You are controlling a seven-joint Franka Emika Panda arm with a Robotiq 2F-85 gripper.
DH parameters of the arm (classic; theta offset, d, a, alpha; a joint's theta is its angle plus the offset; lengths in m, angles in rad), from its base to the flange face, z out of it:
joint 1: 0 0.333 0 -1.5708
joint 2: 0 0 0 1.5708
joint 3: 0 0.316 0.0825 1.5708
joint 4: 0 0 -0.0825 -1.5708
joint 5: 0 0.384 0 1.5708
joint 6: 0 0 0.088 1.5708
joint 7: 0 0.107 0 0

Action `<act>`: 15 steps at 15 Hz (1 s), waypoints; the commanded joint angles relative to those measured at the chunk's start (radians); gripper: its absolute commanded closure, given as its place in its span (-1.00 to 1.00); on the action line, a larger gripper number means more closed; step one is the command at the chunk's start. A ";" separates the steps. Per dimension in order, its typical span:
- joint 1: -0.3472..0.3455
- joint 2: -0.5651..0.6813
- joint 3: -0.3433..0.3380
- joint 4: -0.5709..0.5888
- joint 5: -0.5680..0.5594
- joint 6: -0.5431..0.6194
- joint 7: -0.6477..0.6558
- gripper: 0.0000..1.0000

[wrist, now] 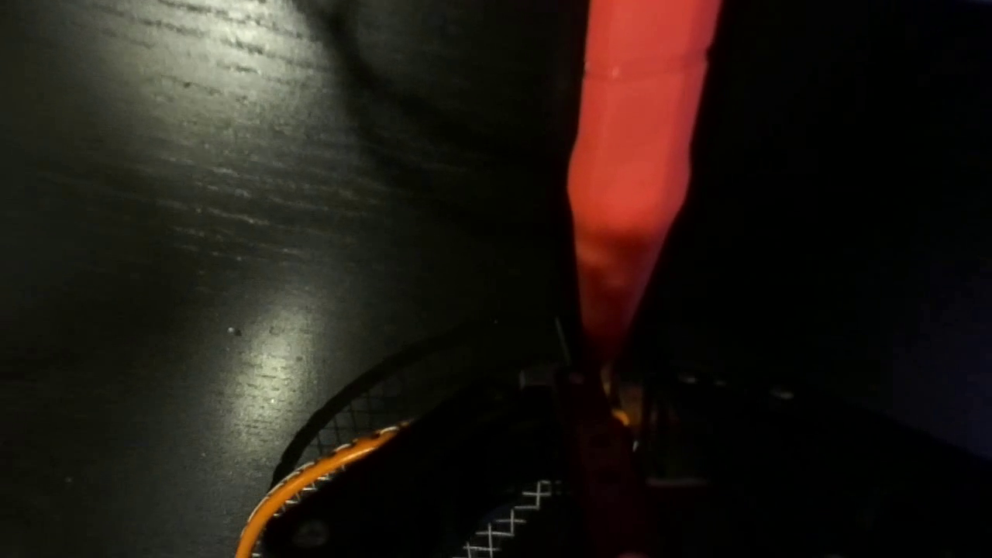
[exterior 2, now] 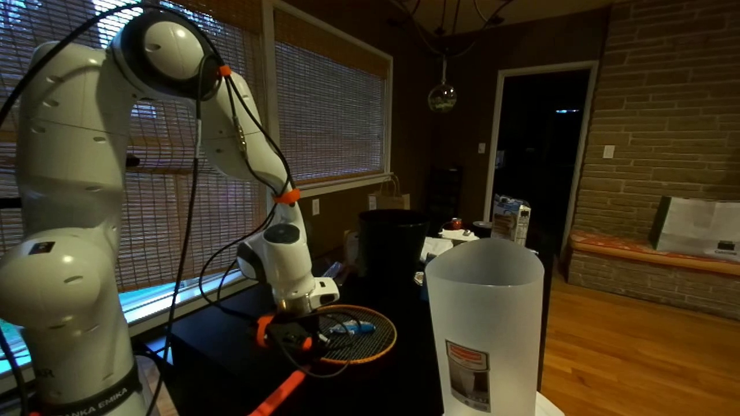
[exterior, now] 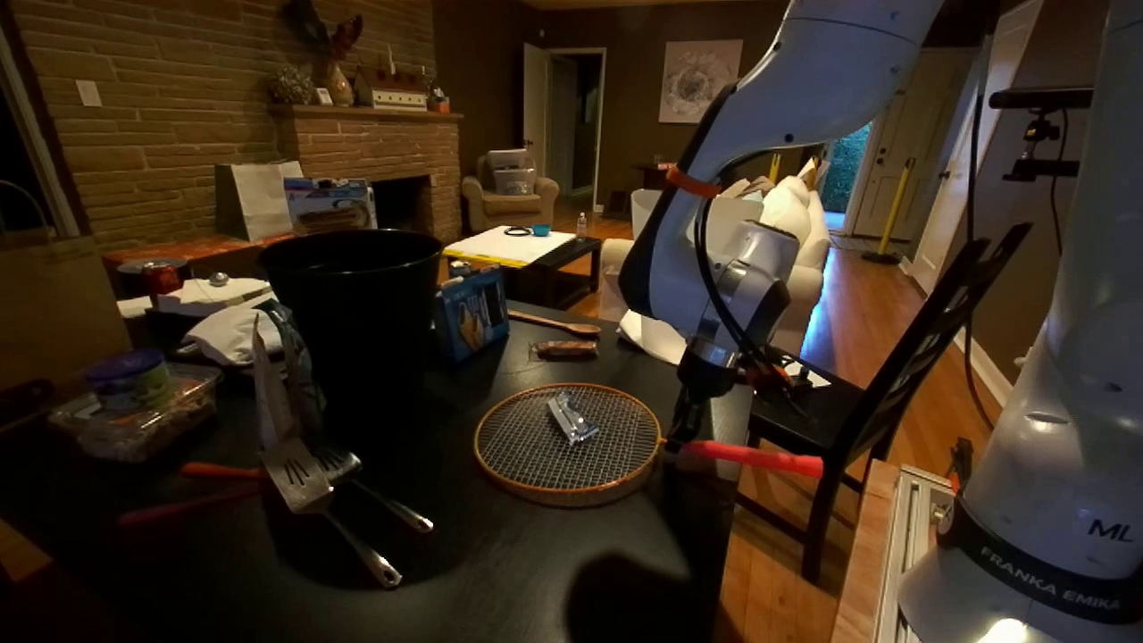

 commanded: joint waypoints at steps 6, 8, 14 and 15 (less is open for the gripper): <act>-0.022 -0.107 -0.038 -0.011 -0.023 -0.074 0.011 0.93; -0.015 -0.092 -0.044 -0.017 -0.046 -0.058 0.035 0.93; 0.011 0.021 -0.068 -0.007 -0.116 -0.003 0.114 0.93; 0.016 0.036 -0.075 -0.007 -0.131 0.002 0.129 0.93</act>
